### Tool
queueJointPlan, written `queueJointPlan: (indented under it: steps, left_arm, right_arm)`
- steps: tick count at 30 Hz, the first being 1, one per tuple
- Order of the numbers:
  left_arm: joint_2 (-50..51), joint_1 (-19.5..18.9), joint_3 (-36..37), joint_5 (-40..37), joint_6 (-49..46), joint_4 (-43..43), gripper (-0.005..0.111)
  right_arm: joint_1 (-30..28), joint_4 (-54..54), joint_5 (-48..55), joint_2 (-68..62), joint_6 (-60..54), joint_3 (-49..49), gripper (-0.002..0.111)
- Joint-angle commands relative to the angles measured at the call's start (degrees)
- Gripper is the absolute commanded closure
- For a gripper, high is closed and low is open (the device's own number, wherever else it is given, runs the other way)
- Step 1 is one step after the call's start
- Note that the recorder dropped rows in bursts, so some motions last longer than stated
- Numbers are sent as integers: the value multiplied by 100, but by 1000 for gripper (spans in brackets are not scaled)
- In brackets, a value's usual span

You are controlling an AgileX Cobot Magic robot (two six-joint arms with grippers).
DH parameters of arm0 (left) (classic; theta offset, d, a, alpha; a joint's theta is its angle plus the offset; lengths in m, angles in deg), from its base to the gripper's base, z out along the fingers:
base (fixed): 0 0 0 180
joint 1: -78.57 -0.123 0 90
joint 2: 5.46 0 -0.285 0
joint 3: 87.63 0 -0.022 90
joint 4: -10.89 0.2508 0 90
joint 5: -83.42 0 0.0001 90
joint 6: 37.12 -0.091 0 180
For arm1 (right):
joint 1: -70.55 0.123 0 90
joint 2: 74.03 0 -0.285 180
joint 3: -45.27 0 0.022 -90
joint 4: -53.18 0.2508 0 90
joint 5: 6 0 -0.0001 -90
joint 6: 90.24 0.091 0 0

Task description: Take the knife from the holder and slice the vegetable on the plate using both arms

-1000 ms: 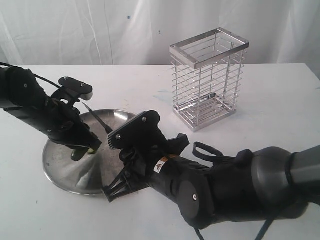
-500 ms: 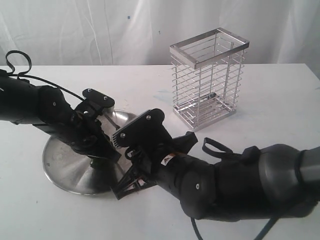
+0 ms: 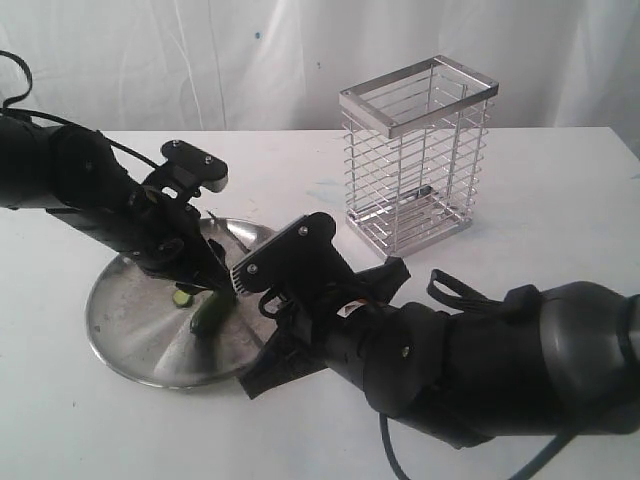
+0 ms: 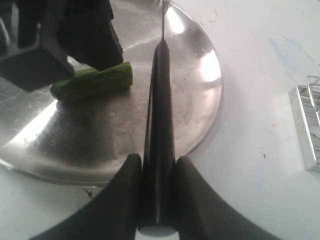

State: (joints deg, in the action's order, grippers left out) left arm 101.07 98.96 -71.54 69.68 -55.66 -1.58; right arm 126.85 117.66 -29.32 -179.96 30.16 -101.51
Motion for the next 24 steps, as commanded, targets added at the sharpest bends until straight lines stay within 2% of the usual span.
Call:
queueJointPlan:
  steps: [1, 9, 19, 24]
  left_arm:
    - [-192, 27, -27, -258, 36, 104, 53]
    - [-204, 27, -27, -459, 51, 325, 53]
    - [-212, 4, -27, -309, 74, 325, 53]
    - [-212, -236, -27, -386, 74, 301, 53]
  right_arm:
    - [-40, 67, 155, 78, -187, 10, 108]
    - [-40, 908, 357, 397, -1483, 287, 108]
    - [-40, 932, 697, 597, -1970, 529, 108]
    - [-40, 921, 654, 597, -1970, 529, 108]
